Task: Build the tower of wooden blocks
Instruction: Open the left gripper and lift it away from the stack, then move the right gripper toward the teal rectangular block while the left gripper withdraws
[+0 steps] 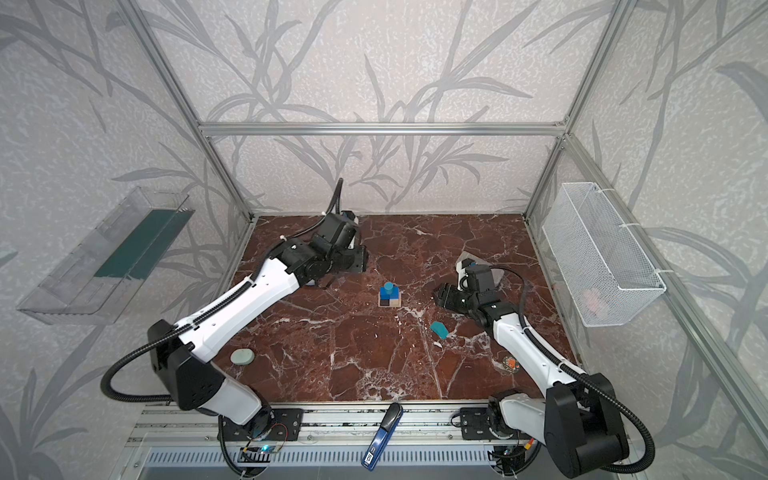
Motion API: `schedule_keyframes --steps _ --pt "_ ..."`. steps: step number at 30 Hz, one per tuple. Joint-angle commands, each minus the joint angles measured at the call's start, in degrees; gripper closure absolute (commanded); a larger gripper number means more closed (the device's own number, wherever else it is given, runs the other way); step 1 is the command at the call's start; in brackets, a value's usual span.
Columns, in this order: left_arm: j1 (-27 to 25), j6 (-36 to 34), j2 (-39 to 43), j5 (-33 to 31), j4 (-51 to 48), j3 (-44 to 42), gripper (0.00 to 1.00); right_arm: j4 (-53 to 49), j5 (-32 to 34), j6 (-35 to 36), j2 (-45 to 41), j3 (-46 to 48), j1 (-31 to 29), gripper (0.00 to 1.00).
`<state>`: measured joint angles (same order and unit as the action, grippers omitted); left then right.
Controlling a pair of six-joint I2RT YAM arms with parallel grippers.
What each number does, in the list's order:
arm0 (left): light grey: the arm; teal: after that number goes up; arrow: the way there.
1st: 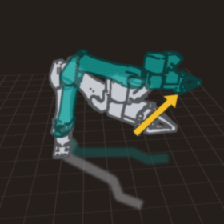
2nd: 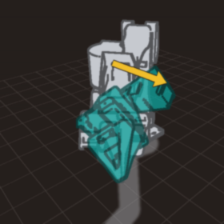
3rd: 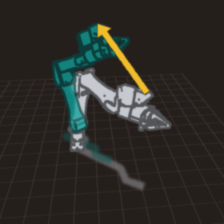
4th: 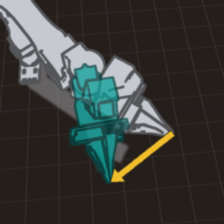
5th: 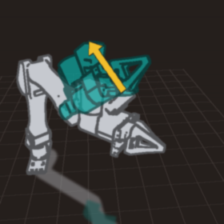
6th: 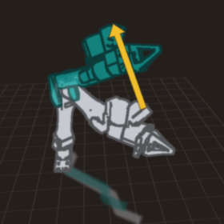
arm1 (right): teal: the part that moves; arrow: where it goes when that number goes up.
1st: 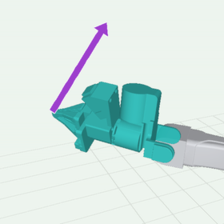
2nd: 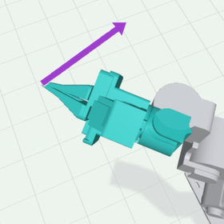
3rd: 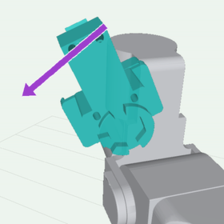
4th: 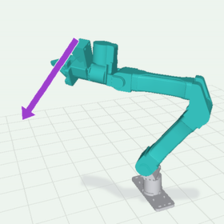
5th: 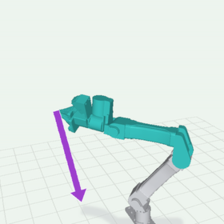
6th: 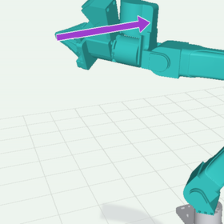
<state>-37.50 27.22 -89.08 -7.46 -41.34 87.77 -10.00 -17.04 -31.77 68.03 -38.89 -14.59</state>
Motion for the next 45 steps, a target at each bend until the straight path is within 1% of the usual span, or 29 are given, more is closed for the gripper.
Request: schedule_keyframes --steps 1,3,5,7,10,12,19,24,29,36,41,45 --pt "3.0 2.0 6.3 3.4 11.9 -7.6 0.46 -5.2 2.8 0.7 -0.4 -3.4 -1.0 0.39" --pt "4.4 3.1 9.1 4.8 13.8 -11.9 0.46 -6.8 2.3 0.7 -0.8 -4.6 -1.6 0.48" --pt "4.6 3.3 12.1 5.2 16.5 -17.0 0.46 -7.7 2.9 0.8 -1.6 -5.1 -2.8 0.54" --pt "4.7 4.4 15.6 5.4 21.7 -24.3 0.46 -9.9 4.2 1.2 -2.3 -6.0 -3.9 0.61" --pt "5.3 5.4 19.7 5.7 29.0 -32.0 0.45 -13.6 7.1 1.8 -3.0 -7.3 -6.5 0.70" --pt "5.8 5.0 21.3 5.9 30.8 -33.9 0.45 -14.9 8.6 1.5 -3.5 -7.3 -8.3 0.77" --pt "6.7 4.6 23.6 4.4 30.7 -35.6 0.45 -15.8 12.0 0.0 -3.0 -5.6 -14.3 0.99" --pt "7.6 6.0 25.5 3.3 32.3 -38.6 0.45 -16.4 12.9 -0.5 0.4 -4.5 -17.0 1.00" --pt "8.3 6.2 26.8 2.7 32.6 -39.8 0.45 -16.0 12.4 -1.2 3.1 -2.9 -19.1 1.00" --pt "9.2 6.7 26.2 3.2 33.0 -40.3 0.45 -15.1 12.3 -2.5 5.8 -0.3 -19.8 1.00" --pt "9.6 7.2 25.3 3.8 33.4 -40.3 0.45 -14.6 13.8 -2.7 6.5 0.7 -19.8 1.00" --pt "9.9 7.4 24.5 4.3 33.7 -40.2 0.45 -13.8 13.4 -2.7 8.2 1.2 -19.8 1.00"
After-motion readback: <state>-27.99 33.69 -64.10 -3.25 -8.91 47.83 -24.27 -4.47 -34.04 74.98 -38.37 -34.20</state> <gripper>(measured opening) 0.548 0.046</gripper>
